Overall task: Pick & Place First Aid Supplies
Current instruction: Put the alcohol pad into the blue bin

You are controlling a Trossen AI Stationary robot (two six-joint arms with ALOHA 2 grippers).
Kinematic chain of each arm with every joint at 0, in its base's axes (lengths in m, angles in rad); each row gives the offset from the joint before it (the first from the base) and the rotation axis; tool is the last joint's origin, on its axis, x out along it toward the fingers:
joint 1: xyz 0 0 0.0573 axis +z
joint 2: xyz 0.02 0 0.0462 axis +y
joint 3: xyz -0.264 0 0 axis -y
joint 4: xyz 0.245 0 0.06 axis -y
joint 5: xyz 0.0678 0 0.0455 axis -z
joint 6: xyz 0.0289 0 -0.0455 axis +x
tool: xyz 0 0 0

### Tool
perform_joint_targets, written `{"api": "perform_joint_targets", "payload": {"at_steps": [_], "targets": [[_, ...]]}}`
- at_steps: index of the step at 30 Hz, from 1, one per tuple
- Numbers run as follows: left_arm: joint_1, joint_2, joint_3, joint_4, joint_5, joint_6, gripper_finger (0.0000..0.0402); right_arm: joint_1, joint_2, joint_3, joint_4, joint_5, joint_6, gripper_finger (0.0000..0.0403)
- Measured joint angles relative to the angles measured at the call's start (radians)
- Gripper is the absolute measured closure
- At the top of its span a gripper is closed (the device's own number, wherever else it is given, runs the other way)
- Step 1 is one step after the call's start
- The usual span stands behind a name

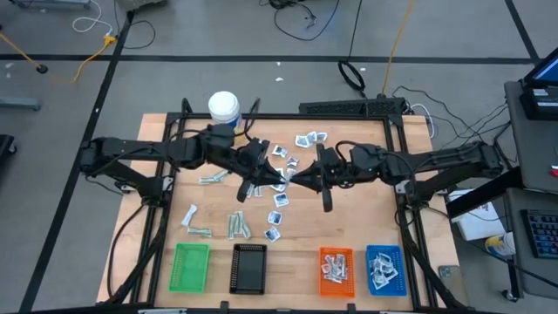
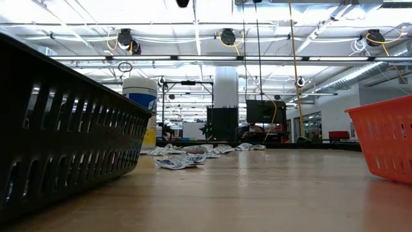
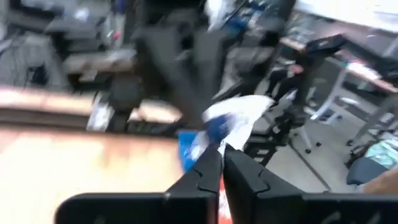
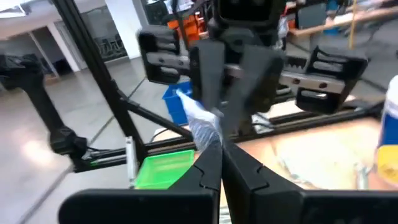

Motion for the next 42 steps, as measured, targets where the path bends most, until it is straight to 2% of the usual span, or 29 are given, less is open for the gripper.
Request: {"api": "perform_joint_targets", "payload": {"at_steps": [5, 13, 18, 28, 33, 42], "targets": [[0.005, -0.01, 0.0, -0.111, -0.047, -0.045, 0.0328, 0.002, -0.03, 0.001, -0.149, -0.067, 0.135, 0.0402], [0.01, -0.011, 0.0, -0.169, -0.03, -0.092, 0.0253, 0.016, -0.055, 0.001, -0.56, -0.196, 0.33, 0.0402], [0.01, -0.011, 0.0, -0.191, -0.029, -0.108, 0.0233, 0.038, -0.055, 0.001, -0.87, -0.253, 0.405, 0.0403], [0.01, -0.011, 0.0, -0.199, -0.026, -0.118, 0.0227, 0.102, -0.055, 0.001, -1.407, -0.219, 0.578, 0.0403], [0.01, -0.011, 0.0, -0.199, -0.026, -0.159, 0.0226, 0.18, -0.062, 0.001, -1.539, -0.175, 0.883, 0.0403], [0.012, -0.011, 0.0, -0.193, -0.026, -0.202, 0.0226, 0.522, -0.074, 0.001, -1.478, -0.142, 1.53, 0.0403]]}}
